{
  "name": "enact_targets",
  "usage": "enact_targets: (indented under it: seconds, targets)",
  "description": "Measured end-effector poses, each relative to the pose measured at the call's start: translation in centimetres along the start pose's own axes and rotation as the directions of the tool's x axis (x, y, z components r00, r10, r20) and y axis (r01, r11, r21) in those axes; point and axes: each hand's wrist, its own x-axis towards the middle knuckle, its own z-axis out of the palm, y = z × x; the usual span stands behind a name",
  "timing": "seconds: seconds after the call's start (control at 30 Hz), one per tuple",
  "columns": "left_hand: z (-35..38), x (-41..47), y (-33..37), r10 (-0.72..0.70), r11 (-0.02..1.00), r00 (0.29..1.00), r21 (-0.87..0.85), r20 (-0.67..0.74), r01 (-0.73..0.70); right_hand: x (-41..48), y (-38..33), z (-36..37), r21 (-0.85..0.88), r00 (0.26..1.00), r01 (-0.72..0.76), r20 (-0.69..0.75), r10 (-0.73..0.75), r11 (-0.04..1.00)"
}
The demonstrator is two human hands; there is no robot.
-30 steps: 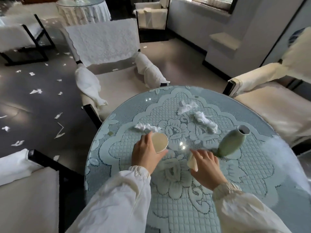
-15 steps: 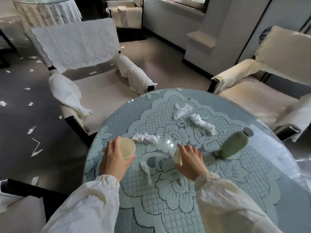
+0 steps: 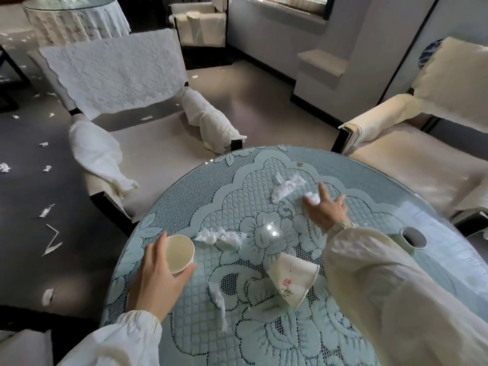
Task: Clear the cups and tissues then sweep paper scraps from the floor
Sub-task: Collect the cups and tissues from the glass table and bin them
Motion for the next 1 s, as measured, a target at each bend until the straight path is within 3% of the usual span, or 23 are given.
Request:
enact_targets:
  seconds: [0.13,0.27,0.33,0.47,0.53,0.67,0.8,0.87,0.93,1.0]
  targets:
    - [-0.1,0.2,-0.5,-0.004,1.0,1.0,0.011,0.0,0.004,1.3,-0.4,0.8,-0.125,0.992,0.126,0.047,-0.121,0.984]
    - [0.1,0.2,-1.0,0.007,1.0,1.0,0.015,-0.001,-0.007,0.6,-0.1,2.5,-0.28,0.922,0.34,-0.087,-0.376,0.898]
    - [0.1,0.1,-1.0,0.006,1.0,1.0,0.02,-0.006,-0.006,0.6,-0.2,3.3,-0.248,0.872,0.414,-0.168,-0.459,0.876]
    - [-0.1,0.1,-0.7,0.025,1.0,1.0,0.02,-0.009,-0.024,1.5,-2.7,2.4,-0.016,0.818,0.459,-0.384,-0.429,0.888]
    - [-0.2,0.1,-0.8,0.025,1.0,1.0,0.005,-0.002,-0.025,2.5,-3.8,1.9,-0.012,0.827,0.501,-0.288,-0.483,0.865]
    - [-0.1,0.1,-1.5,0.056,0.998,0.998,-0.01,0.002,-0.056,5.1,-5.1,2.4,-0.266,0.857,0.514,0.113,-0.503,0.816]
    - [0.1,0.5,-1.9,0.133,0.991,0.99,0.038,-0.035,-0.132,7.7,-5.5,3.6,-0.427,0.836,0.548,0.284,-0.469,0.719]
    - [0.2,0.7,-2.1,0.149,0.988,0.987,0.042,-0.064,-0.146,7.8,-5.3,4.2,-0.469,0.804,0.591,0.281,-0.524,0.657]
    - [0.5,0.8,-2.4,0.158,0.987,0.984,0.038,-0.087,-0.155,6.9,-4.8,4.5,-0.423,0.758,0.628,0.141,-0.637,0.654]
    - [0.6,0.8,-2.5,0.153,0.988,0.984,0.046,-0.094,-0.149,5.8,-4.3,4.6,-0.353,0.665,0.697,-0.006,-0.747,0.624]
